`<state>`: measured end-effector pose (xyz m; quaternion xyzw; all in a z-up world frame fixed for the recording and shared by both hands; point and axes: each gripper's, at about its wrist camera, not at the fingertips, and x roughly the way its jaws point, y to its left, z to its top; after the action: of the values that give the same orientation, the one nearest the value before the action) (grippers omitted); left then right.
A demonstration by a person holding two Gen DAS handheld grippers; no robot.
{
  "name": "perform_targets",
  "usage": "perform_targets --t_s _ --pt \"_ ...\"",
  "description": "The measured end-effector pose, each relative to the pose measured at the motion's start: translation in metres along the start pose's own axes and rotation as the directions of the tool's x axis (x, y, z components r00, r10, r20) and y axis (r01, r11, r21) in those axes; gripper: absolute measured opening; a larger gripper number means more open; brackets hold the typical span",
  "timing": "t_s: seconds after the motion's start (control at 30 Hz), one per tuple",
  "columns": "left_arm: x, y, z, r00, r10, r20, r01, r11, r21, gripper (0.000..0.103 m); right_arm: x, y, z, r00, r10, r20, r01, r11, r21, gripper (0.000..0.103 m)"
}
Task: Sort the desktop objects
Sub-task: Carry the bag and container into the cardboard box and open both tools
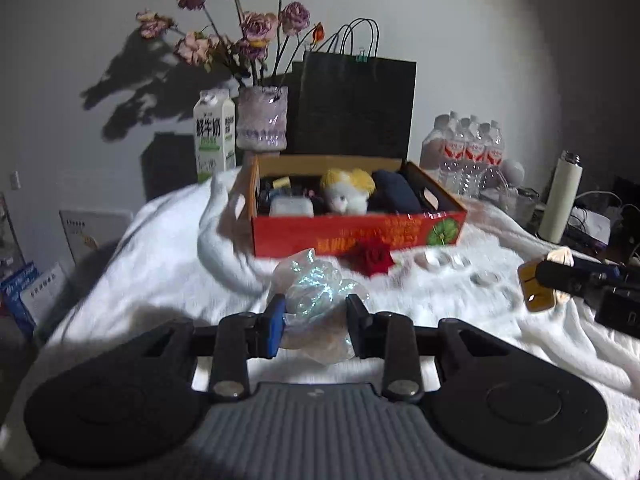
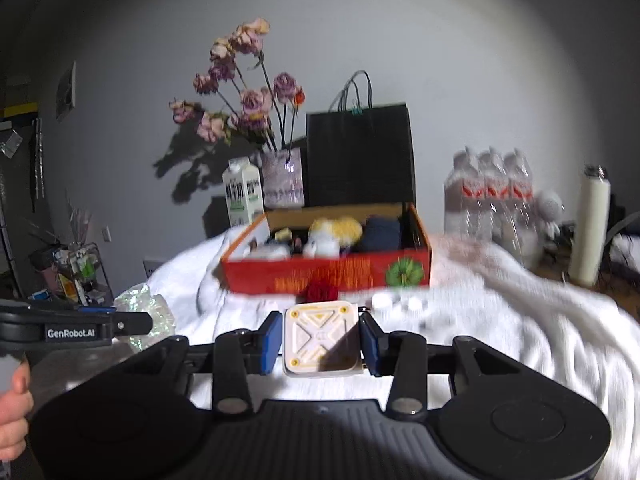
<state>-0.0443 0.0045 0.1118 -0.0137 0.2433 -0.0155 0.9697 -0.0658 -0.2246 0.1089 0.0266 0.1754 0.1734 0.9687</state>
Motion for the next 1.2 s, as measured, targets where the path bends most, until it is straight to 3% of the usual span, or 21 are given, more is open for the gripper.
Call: perform_targets --t_s 0.13,0.23,0.4,0.5,0.57,0.67,0.73,0.77,0.83,0.9,0.97,1.07,1.2 --pt "0.051 0.007 0.052 1.000 -0.031 -0.001 0.031 1.000 -0.006 0.033 0.049 -0.021 0.049 1.000 0.018 0.012 -0.018 1.000 0.007 0.040" --pt "0.097 0.013 0.085 0.998 -0.035 -0.043 0.034 0.999 -0.036 0.034 0.100 -0.032 0.086 0.999 0.049 -0.015 -0.049 0.999 0.013 0.040" --pt "0.174 0.019 0.117 0.977 -0.120 -0.177 0.104 0.990 -0.099 0.034 0.193 -0.045 0.121 0.988 0.064 -0.144 -0.060 0.998 0.026 0.040" --pt "0.217 0.016 0.128 0.962 -0.115 -0.248 0.084 0.988 -0.129 0.034 0.247 -0.052 0.127 0.965 0.078 -0.251 -0.059 0.995 0.080 0.040" --pt "0.240 0.013 0.131 0.949 -0.148 -0.280 0.114 0.984 -0.134 0.036 0.279 -0.055 0.124 0.942 0.080 -0.326 -0.043 0.992 0.118 0.040" --pt "0.271 0.014 0.130 0.928 -0.166 -0.333 0.109 0.977 -0.184 0.053 0.318 -0.056 0.113 0.905 0.054 -0.422 0.005 0.990 0.137 0.040" --pt "0.279 0.016 0.129 0.924 -0.166 -0.344 0.100 0.975 -0.199 0.055 0.336 -0.053 0.106 0.882 0.035 -0.470 0.033 0.990 0.135 0.040" --pt "0.278 0.014 0.129 0.928 -0.158 -0.338 0.097 0.977 -0.189 0.058 0.343 -0.052 0.102 0.871 0.031 -0.491 0.040 0.990 0.133 0.040" --pt "0.272 0.015 0.131 0.942 -0.125 -0.312 0.074 0.983 -0.169 0.075 0.350 -0.049 0.098 0.863 0.007 -0.505 0.055 0.992 0.109 0.042" --pt "0.264 0.017 0.136 0.951 -0.114 -0.286 0.073 0.986 -0.151 0.080 0.349 -0.047 0.101 0.855 0.011 -0.519 0.050 0.993 0.104 0.055" --pt "0.257 0.019 0.143 0.959 -0.095 -0.267 0.060 0.988 -0.139 0.084 0.343 -0.047 0.108 0.861 0.010 -0.509 0.051 0.993 0.105 0.061" --pt "0.244 0.022 0.150 0.965 -0.027 -0.260 -0.002 0.994 -0.113 0.090 0.325 -0.049 0.125 0.891 -0.001 -0.455 0.049 0.994 0.094 0.066" --pt "0.232 0.028 0.147 0.948 0.059 -0.314 -0.102 0.987 -0.123 0.093 0.295 -0.053 0.141 0.919 -0.034 -0.393 0.073 0.994 0.086 0.080"
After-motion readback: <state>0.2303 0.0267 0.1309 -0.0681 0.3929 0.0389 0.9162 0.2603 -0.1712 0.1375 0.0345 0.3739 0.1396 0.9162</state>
